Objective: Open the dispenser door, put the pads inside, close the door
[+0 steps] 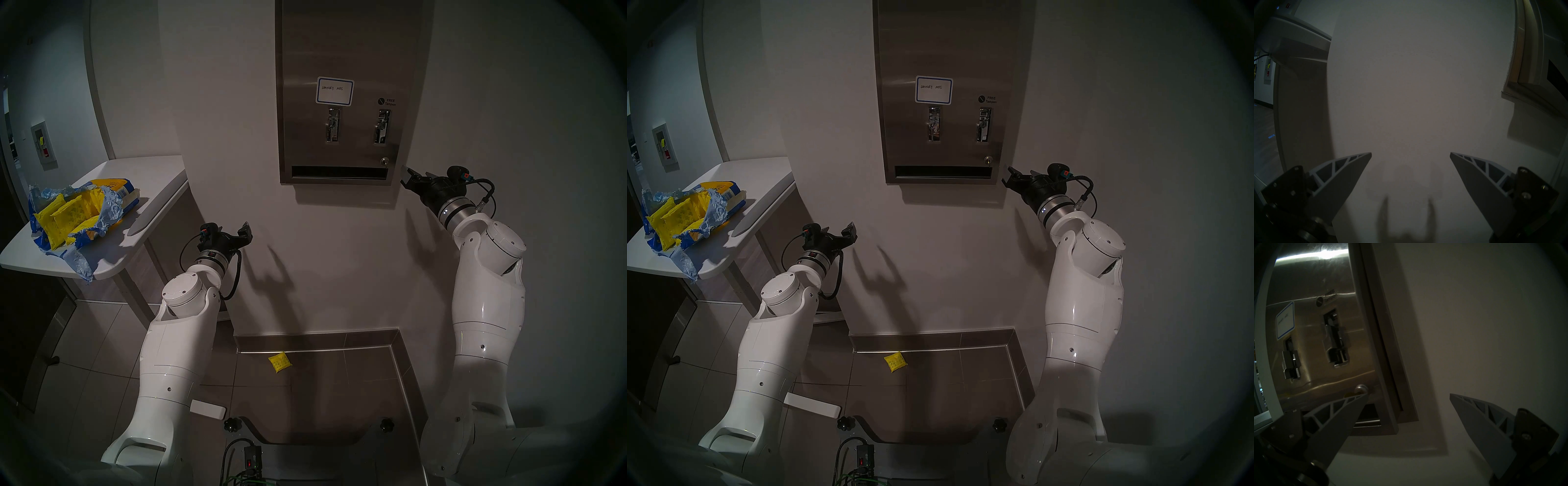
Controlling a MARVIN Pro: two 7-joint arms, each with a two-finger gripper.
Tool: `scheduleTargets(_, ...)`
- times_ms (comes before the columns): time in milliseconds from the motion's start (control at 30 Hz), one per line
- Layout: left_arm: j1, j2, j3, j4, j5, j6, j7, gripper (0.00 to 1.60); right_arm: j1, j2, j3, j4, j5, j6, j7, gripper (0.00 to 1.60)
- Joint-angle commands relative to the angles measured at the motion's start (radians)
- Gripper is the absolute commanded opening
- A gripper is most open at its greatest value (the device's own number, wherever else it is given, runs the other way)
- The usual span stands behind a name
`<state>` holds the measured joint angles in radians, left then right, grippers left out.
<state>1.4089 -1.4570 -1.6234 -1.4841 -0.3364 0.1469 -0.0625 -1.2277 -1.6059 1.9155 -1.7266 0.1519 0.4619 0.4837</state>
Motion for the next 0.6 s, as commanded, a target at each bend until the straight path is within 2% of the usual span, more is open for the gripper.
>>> scheduleTargets(0,-0.032,0.0,-0.002,-0.032,0.0,-0.012,0.0,1.6,-0.015,-0.015,-0.045,-0.131,-0.004,0.013,0.016,1.6)
scheduleTargets(333,-0.032,0.002,-0.001,-0.032,-0.003,-0.013,0.002,1.6,-0.062,-0.035,-0.119,-0.221,-0.028,0.041,0.018,1.6)
scheduleTargets(567,-0.032,0.003,0.001,-0.033,-0.004,-0.013,0.004,1.6,-0.094,-0.024,-0.153,-0.237,-0.075,0.019,0.015,1.6)
